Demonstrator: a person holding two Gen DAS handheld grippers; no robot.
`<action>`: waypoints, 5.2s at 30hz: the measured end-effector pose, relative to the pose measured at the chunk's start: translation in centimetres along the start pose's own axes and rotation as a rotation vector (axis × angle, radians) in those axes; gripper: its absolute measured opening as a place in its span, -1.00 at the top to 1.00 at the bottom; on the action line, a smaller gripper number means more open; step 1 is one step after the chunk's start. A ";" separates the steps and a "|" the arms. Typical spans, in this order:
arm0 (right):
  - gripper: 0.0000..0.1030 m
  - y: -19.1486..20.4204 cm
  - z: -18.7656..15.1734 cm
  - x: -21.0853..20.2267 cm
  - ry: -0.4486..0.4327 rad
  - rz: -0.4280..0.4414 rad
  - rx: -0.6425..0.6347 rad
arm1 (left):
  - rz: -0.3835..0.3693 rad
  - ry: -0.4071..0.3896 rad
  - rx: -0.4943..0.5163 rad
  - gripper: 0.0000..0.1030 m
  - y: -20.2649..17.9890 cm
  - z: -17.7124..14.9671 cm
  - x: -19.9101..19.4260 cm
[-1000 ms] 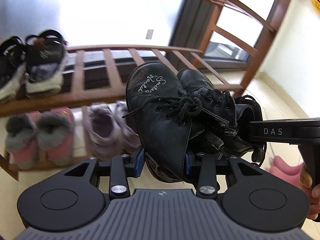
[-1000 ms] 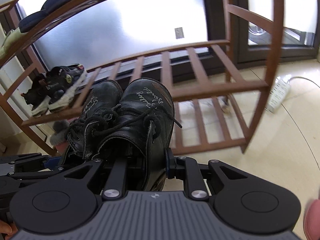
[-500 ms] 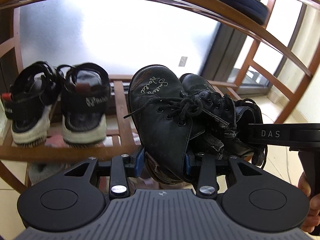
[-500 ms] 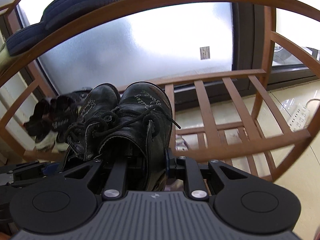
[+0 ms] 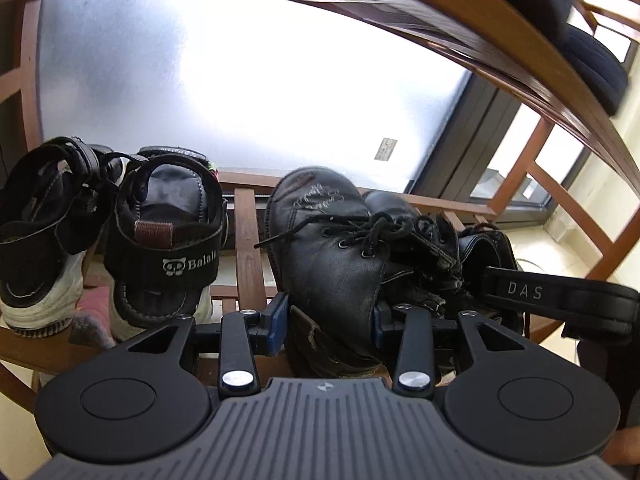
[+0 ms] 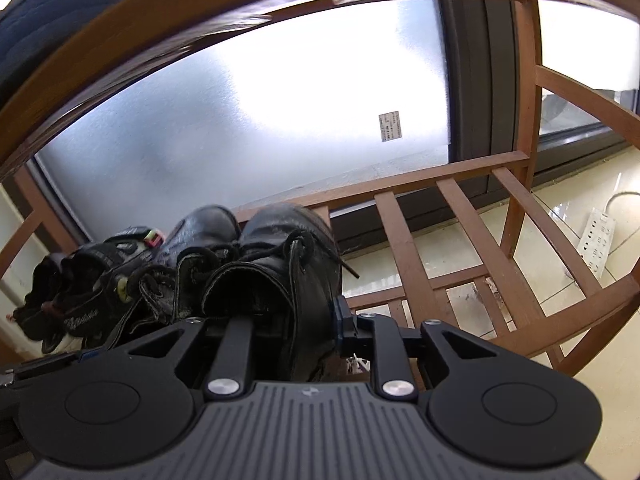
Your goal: Organize scattered shoes
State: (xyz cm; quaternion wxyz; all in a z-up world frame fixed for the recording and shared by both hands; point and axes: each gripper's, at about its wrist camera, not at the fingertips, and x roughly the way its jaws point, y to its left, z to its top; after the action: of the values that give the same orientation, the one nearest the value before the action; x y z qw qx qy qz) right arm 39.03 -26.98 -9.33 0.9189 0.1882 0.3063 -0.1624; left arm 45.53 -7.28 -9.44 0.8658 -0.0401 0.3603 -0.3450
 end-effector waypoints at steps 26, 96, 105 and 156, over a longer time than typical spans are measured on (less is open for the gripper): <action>-0.24 1.5 0.2 -7.2 -0.112 0.022 -0.094 | -0.023 -0.082 0.083 -0.26 -3.0 1.2 -4.2; 0.12 2.3 -3.8 -6.4 -0.059 0.000 -0.231 | -0.004 -0.006 0.117 0.19 -2.8 -2.4 -3.8; -0.35 0.3 -5.1 -8.1 -0.034 -0.036 -0.210 | 0.019 0.005 0.142 -0.22 -3.4 -3.4 -4.2; -0.99 -12.9 -14.4 -18.2 0.025 -0.226 -0.068 | -0.048 0.104 0.352 -0.83 -10.7 -12.3 -5.7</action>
State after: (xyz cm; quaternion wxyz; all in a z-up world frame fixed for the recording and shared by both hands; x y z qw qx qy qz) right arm 12.66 -28.59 -11.80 0.8966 0.1233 0.3425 -0.2524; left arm 28.57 -9.66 -11.66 0.8312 0.1213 0.3375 -0.4248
